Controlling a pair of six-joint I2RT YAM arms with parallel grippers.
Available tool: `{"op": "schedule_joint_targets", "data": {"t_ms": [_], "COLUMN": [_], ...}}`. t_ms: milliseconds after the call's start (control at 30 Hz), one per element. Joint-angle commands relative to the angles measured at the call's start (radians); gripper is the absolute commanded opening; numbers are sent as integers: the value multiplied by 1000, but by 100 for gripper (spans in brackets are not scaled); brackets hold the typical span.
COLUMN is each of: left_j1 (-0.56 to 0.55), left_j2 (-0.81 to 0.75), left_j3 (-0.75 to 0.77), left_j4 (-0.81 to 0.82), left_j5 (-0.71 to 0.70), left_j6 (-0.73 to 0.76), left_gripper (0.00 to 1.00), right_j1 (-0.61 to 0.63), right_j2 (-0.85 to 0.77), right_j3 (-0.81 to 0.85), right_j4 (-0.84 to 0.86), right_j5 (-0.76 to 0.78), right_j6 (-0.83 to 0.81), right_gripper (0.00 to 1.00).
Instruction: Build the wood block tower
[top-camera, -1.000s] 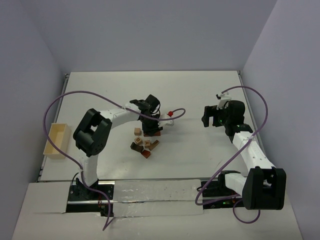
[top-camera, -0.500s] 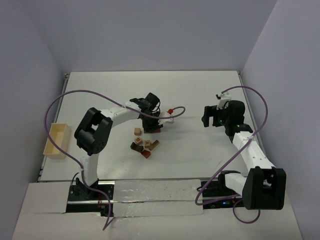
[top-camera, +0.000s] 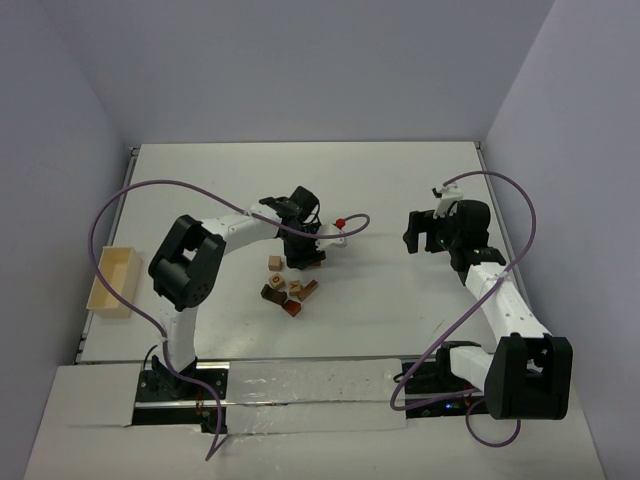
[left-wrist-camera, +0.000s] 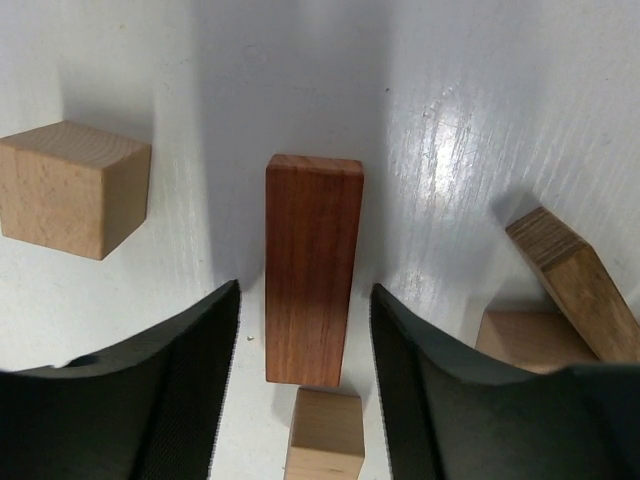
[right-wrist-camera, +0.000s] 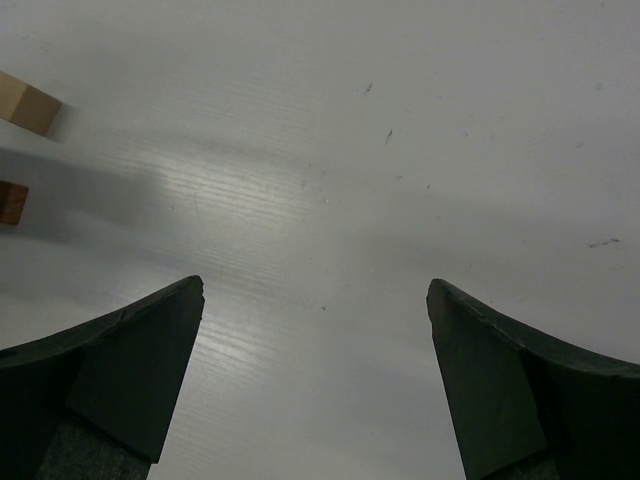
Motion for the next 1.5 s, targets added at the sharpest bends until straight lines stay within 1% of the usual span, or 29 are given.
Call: {"op": "schedule_joint_targets", "data": {"t_ms": [0, 100, 200, 233, 267, 333, 400, 467, 500, 567, 633, 667, 733, 767, 800, 833, 867, 933, 1033, 1100, 1133, 1167, 1233, 1300, 1367, 1467], "left_j1": [-9, -10, -1, 5, 15, 51, 98, 144, 178, 283, 325, 378, 440, 446, 461, 467, 468, 467, 469, 471, 471, 471, 472, 473, 474, 472], "left_j2": [-46, -103, -204, -217, -274, -321, -371, -430, -449, -480, -488, -504, -551, -573, -587, -599, -593, -564, -544, -557, -567, -577, -585, -575, -524, -468], "left_j3": [36, 124, 214, 218, 233, 233, 207, 133, 105, 43, 21, -8, -76, -108, -133, -164, -185, -208, -266, -336, -361, -393, -435, -452, -447, -417], "left_j4": [-44, -99, -146, -148, -150, -152, -133, -98, -86, -49, -67, -99, -67, -26, 11, 30, 22, -16, -1, 66, 124, 145, 186, 201, 230, 251], "left_j5": [-3, 10, 26, 28, 37, 66, 125, 196, 252, 323, 352, 416, 463, 468, 432, 415, 412, 426, 436, 433, 433, 441, 469, 500, 539, 569], "left_j6": [-17, -44, -101, -108, -140, -174, -235, -319, -338, -408, -410, -362, -341, -356, -365, -328, -248, -173, -106, -75, -63, -48, -2, 38, 53, 76], "left_gripper": [66, 69, 89, 90, 99, 99, 99, 99, 99, 99, 99, 99, 99, 99, 99, 99, 98, 89, 82, 81, 80, 80, 79, 78, 75, 67], "right_j1": [1, 1, 1, 1, 1, 4, 18, 67, 80, 164, 220, 272, 329, 335, 363, 377, 394, 406, 424, 453, 468, 483, 487, 487, 490, 494], "right_j2": [-16, -29, -41, -41, -44, -47, -44, -47, -48, -43, -32, -15, 20, 24, 55, 80, 127, 206, 298, 353, 416, 476, 564, 596, 613, 650], "right_j3": [47, 45, 44, 45, 45, 50, 63, 78, 81, 91, 101, 111, 134, 146, 161, 194, 220, 276, 322, 339, 381, 438, 526, 544, 519, 570], "right_j4": [7, 7, 7, 7, 6, 6, -6, -14, -13, -2, 2, 5, 20, 21, 22, 23, 22, 32, 73, 86, 84, 46, -46, -54, -4, -43], "right_j5": [-12, -15, -30, -35, -43, -56, -69, -49, -32, 19, 50, 52, 41, 38, 31, 19, -3, -60, -124, -103, -63, -17, -48, -71, -136, -180], "right_j6": [5, 8, 14, 14, 14, 13, -2, -22, -30, -52, -72, -101, -144, -148, -170, -186, -203, -228, -285, -331, -331, -331, -375, -395, -460, -540], "right_gripper": [100, 100, 100, 100, 100, 100, 100, 100, 100, 100, 100, 100, 100, 100, 100, 100, 100, 99, 99, 100, 100, 100, 100, 100, 99, 99]}}
